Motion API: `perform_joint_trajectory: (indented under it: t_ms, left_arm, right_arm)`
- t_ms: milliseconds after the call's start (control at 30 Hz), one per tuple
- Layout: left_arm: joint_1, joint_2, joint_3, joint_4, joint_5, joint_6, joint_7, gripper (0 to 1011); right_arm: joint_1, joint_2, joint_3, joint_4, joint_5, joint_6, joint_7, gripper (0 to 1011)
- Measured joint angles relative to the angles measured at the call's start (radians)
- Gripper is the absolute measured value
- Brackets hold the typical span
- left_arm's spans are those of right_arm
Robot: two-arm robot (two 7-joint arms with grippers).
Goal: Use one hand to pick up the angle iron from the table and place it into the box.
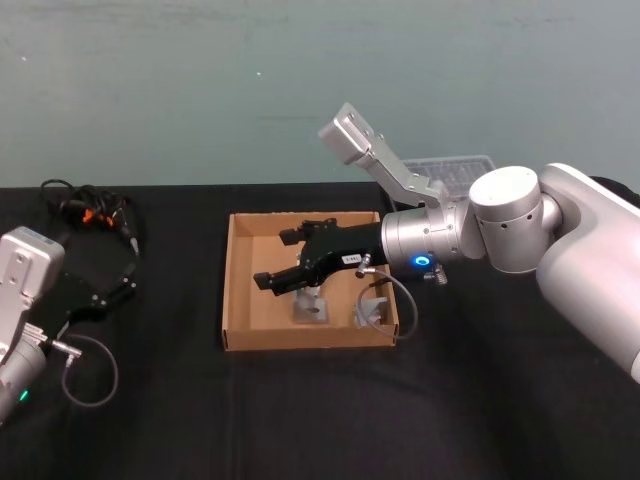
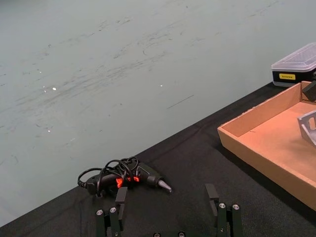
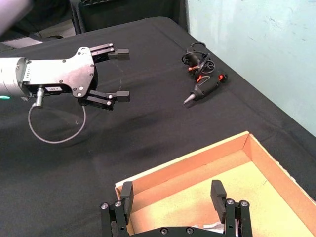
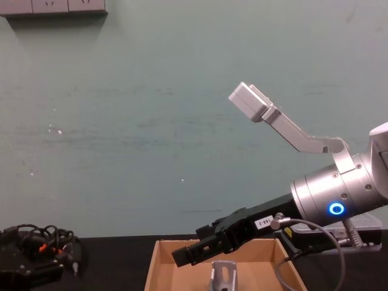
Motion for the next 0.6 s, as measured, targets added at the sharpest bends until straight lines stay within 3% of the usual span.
perform_joint_trajectory:
  t_ms: [300,600]
  left_arm:
    - [0.000,0.000,0.000,0.000,0.000,0.000,0.000,1000]
    - [0.000,0.000,0.000,0.000,0.000,0.000,0.000,1000]
  right_arm:
    - [-0.023,0.015,0.020,-0.034,0.003,-0.028,-0.001,1000]
    - [-0.127,0.090,0.090,-0.179,0.053,-0.107,-0.012,1000]
